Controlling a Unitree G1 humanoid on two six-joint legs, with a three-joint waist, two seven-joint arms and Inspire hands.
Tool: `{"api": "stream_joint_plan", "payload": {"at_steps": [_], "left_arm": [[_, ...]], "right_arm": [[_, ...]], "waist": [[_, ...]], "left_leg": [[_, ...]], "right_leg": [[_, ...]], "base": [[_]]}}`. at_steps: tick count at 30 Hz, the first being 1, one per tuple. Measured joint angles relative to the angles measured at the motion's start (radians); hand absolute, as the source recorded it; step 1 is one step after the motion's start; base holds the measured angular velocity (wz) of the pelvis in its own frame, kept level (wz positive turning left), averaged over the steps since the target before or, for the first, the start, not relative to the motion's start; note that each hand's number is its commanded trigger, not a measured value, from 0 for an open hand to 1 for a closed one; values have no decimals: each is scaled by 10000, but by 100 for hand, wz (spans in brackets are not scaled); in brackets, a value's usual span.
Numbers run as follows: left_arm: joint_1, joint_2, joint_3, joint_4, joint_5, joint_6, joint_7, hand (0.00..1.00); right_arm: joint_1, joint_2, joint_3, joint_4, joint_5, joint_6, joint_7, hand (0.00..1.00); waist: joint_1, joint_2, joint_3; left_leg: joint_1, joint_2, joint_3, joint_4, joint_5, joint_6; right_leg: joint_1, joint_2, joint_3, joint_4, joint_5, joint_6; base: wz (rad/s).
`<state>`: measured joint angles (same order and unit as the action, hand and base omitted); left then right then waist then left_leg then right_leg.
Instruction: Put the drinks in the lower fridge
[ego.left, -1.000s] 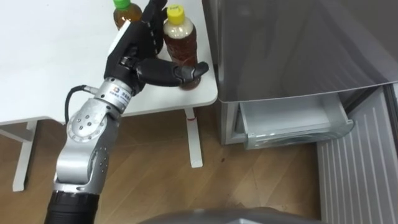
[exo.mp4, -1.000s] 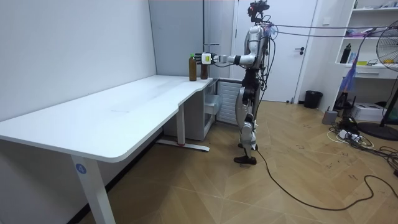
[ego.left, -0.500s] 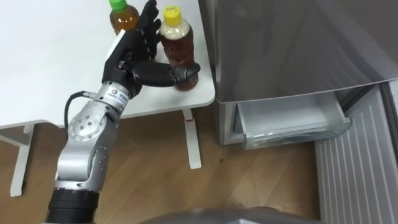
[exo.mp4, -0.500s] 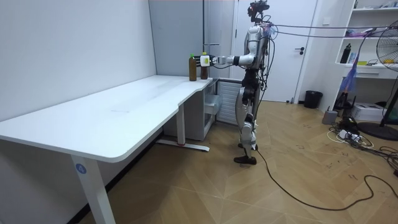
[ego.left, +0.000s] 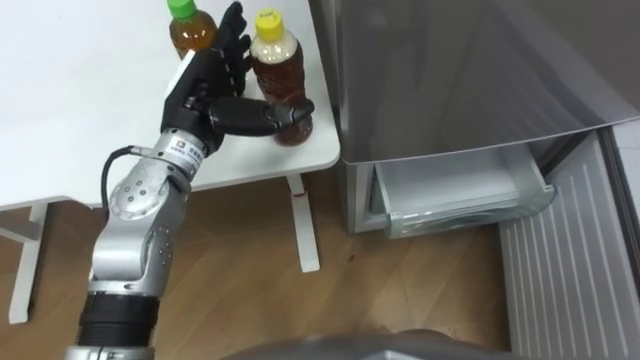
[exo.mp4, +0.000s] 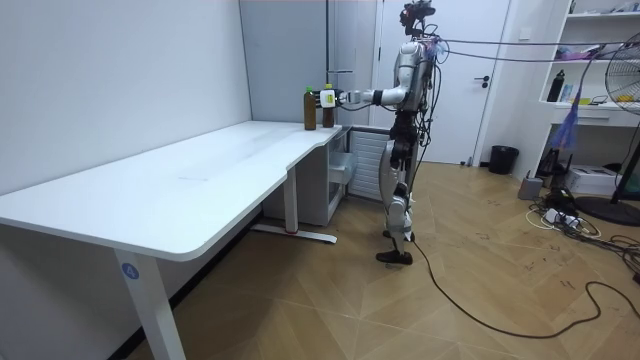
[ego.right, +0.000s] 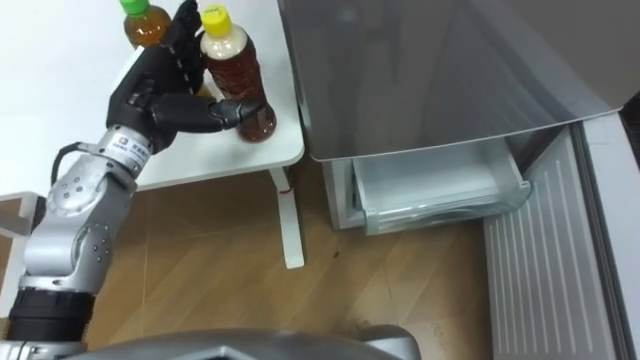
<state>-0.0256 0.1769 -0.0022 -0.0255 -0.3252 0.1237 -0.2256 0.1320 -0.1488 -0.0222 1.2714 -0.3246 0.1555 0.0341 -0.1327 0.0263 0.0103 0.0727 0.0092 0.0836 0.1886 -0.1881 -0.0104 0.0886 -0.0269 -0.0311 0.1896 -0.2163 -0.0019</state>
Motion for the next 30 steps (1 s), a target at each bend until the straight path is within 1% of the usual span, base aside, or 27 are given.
{"api": "stream_joint_plan", "payload": {"at_steps": [2,4,5,6,8,9,10,11,14,15,16,17,30], "left_arm": [[-140,0,0,0,-85,1,-3,0],[-154,-2,-1,0,-185,17,-6,0],[-160,-2,-7,2,-183,39,1,0],[-172,-2,-11,1,-183,65,5,0],[-246,-2,-22,1,-183,253,46,0],[-257,-2,-23,2,-182,293,60,0],[-262,-2,-23,1,-184,330,105,0],[-267,-2,-23,1,-185,374,170,0],[-267,0,-33,1,-199,472,195,0],[-267,0,-40,1,-207,479,194,4],[-267,0,-46,1,-209,483,195,62],[-267,0,-46,1,-211,484,195,100],[-328,0,-134,1,-199,490,416,100]], "right_arm": [[95,0,2,-2,3,19,17,0],[101,2,-1,-2,2,155,22,0],[86,0,-1,-9,9,213,21,0],[83,0,-1,-9,10,218,20,0],[89,9,3,10,19,316,19,0],[88,10,3,12,24,357,19,0],[62,10,3,1,31,421,16,0],[54,12,2,-4,31,439,14,0],[59,11,5,4,52,530,11,0],[61,11,5,10,53,551,11,0],[61,11,5,17,54,563,11,0],[64,12,5,18,54,563,11,0],[49,5,0,22,63,551,-18,0]], "waist": [[-23,50,-39],[-25,57,-43],[-33,22,-21],[-40,18,-18],[-71,48,-36],[-82,61,-44],[-82,16,-15],[-85,44,-34],[-91,34,-27],[-90,25,-22],[-88,33,-27],[-91,28,-24],[-120,36,-30]], "left_leg": [[23,-1,13,-12,0,0],[61,0,38,-17,0,0],[74,6,77,-17,0,0],[70,7,83,-17,0,0],[61,7,99,-20,0,0],[65,7,110,-20,0,0],[67,6,117,-21,0,0],[68,5,125,-21,0,0],[53,7,127,-21,0,0],[54,7,127,-22,0,0],[54,7,127,-22,0,0],[54,6,127,-22,0,0],[73,1,128,-73,0,0]], "right_leg": [[6,0,24,6,2,-2],[30,1,48,54,4,-4],[19,-1,59,105,3,-4],[11,-1,58,115,1,-5],[-2,-1,65,105,-1,-4],[-2,-2,78,106,-1,-4],[-5,-2,95,108,-1,-3],[-14,-2,105,98,-3,0],[-12,2,109,19,1,5],[-11,2,108,18,1,6],[-9,2,108,17,2,6],[-9,1,109,14,3,7],[-5,4,127,-16,6,4]], "base": [[-4],[-6],[-6],[0],[0],[0],[0],[0],[0],[0],[0],[0],[0]]}}
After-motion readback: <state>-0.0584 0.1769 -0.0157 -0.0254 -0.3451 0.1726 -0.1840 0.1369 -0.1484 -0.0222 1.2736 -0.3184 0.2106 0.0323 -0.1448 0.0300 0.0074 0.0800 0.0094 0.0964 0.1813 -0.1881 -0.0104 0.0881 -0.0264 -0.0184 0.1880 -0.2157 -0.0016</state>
